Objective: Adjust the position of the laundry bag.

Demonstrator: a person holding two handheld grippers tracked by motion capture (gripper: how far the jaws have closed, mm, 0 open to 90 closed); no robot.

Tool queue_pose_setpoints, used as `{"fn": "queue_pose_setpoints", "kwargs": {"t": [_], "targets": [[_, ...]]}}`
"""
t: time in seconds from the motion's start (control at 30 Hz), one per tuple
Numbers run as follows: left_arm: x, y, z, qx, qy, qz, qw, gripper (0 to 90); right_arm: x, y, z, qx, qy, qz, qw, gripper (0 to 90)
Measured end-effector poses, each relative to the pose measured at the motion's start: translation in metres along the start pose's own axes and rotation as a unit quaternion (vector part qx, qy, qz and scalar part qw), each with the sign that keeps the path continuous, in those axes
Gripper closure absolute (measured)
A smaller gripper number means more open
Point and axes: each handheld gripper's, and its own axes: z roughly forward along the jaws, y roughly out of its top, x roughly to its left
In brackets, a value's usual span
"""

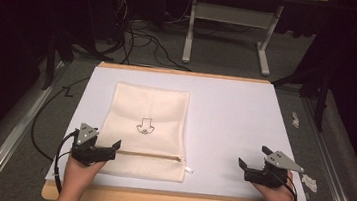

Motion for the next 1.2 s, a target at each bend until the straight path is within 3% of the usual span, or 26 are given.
{"fn": "queue_pose_setpoints", "kwargs": {"t": [0.03, 0.1, 0.13, 0.17, 0.27, 0.33, 0.43, 0.6, 0.73, 0.83, 0.9, 0.97, 1.0, 1.03, 1.07, 1.1, 1.13, 1.17, 1.2], "targets": [[0.006, -0.004, 0.003, 0.017, -0.002, -0.012, 0.9998, 13.9, 0.0, 0.0, 0.0, -0.001, 0.0, 0.0, 1.0, 4.4], [0.013, -0.008, 0.006, 0.032, -0.004, -0.033, 0.9989, 16.2, 0.0, 0.001, 0.0, -0.001, 0.0, 0.0, 1.0, 4.5], [0.013, -0.008, 0.006, 0.032, -0.004, -0.033, 0.9989, 17.8, 0.0, 0.001, 0.0, -0.001, 0.0, 0.0, 1.0, 4.5], [0.019, -0.01, 0.008, 0.041, -0.005, -0.047, 0.998, 17.8, 0.0, 0.0, 0.001, -0.001, 0.0, 0.002, 1.0, 4.7], [0.027, -0.014, 0.01, 0.043, -0.013, -0.078, 0.996, 29.3, 0.0, 0.0, 0.001, 0.0, 0.001, -0.001, 1.0, 5.5], [0.028, -0.014, 0.01, 0.044, -0.015, -0.082, 0.9955, 34.0, 0.0, 0.0, 0.001, 0.001, 0.002, 0.0, 1.0, 5.7], [0.03, -0.015, 0.011, 0.052, -0.003, -0.084, 0.9951, 39.3, 0.001, -0.001, 0.002, 0.006, 0.0, 0.0, 1.0, 6.0], [0.034, -0.02, 0.016, 0.073, 0.003, -0.101, 0.9922, 54.2, 0.002, -0.001, 0.004, 0.006, 0.002, -0.006, 1.0, 6.3], [0.032, -0.021, 0.018, 0.084, 0.017, -0.098, 0.9915, 68.3, 0.002, -0.002, 0.005, 0.009, 0.003, -0.005, 0.9999, 6.8], [0.028, -0.021, 0.019, 0.089, 0.021, -0.084, 0.9923, 80.8, 0.003, -0.002, 0.005, 0.009, 0.004, -0.006, 0.9999, 8.1], [0.024, -0.02, 0.02, 0.095, 0.01, -0.074, 0.9927, 88.8, 0.003, -0.001, 0.004, 0.009, 0.008, -0.003, 0.9999, 10.9], [0.016, -0.018, 0.022, 0.101, 0.0, -0.054, 0.9935, 90.0, 0.003, -0.002, 0.005, 0.01, 0.016, -0.003, 0.9998, 15.4], [0.016, -0.018, 0.022, 0.101, 0.0, -0.054, 0.9935, 90.0, 0.004, -0.002, 0.005, 0.011, 0.019, -0.001, 0.9998, 15.6], [0.004, -0.015, 0.026, 0.106, -0.017, -0.031, 0.9937, 90.0, 0.004, -0.001, 0.006, 0.013, 0.021, 0.002, 0.9997, 16.4], [0.004, -0.015, 0.026, 0.106, -0.017, -0.031, 0.9937, 90.0, 0.004, -0.001, 0.006, 0.013, 0.021, 0.002, 0.9997, 16.4], [-0.011, -0.013, 0.029, 0.11, -0.024, 0.0, 0.9936, 90.0, 0.006, 0.0, 0.008, 0.014, 0.026, 0.01, 0.9995, 18.3], [-0.024, -0.01, 0.034, 0.113, -0.049, 0.014, 0.9922, 90.0, 0.006, 0.0, 0.009, 0.01, 0.029, 0.011, 0.9995, 18.7], [-0.024, -0.01, 0.034, 0.113, -0.049, 0.014, 0.9922, 90.0, 0.006, 0.0, 0.009, 0.01, 0.029, 0.011, 0.9995, 18.7], [-0.03, -0.009, 0.035, 0.114, -0.05, 0.027, 0.9919, 90.0, 0.008, 0.003, 0.012, 0.009, 0.037, 0.023, 0.999, 19.8]]}}
